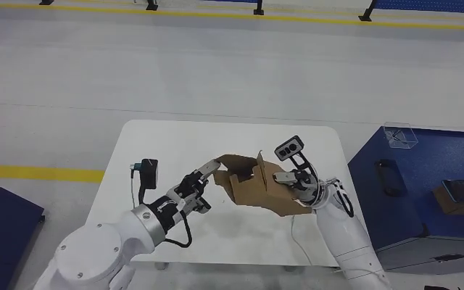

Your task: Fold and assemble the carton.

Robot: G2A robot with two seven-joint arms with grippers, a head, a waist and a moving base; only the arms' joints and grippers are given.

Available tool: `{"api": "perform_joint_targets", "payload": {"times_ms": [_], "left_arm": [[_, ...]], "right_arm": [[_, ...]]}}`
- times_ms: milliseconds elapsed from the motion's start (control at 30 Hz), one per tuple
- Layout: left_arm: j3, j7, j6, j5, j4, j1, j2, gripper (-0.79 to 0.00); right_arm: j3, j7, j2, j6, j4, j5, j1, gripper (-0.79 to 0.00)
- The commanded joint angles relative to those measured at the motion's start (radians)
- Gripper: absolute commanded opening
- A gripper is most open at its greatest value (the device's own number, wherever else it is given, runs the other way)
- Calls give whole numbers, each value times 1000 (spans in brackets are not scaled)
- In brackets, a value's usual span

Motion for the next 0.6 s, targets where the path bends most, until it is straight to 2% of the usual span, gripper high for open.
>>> {"api": "perform_joint_targets", "payload": {"times_ms": [0,133,367,467,567], "left_arm": [[0,2,9,-3,0,3,0,0],[10,22,27,0,0,-3,-2,0],[-29,51,-20,-80,0,21,-10,0],[-60,42,-23,-118,0,44,-10,0],[-51,14,-25,-105,0,51,-7,0]], "right_arm": [[-3,0,4,-1,-5,2,-3,-785],[-10,0,9,0,-13,17,-7,-785],[5,0,9,8,53,124,14,-785],[4,0,7,34,78,160,28,-785],[-3,0,6,40,84,160,34,-785]]}}
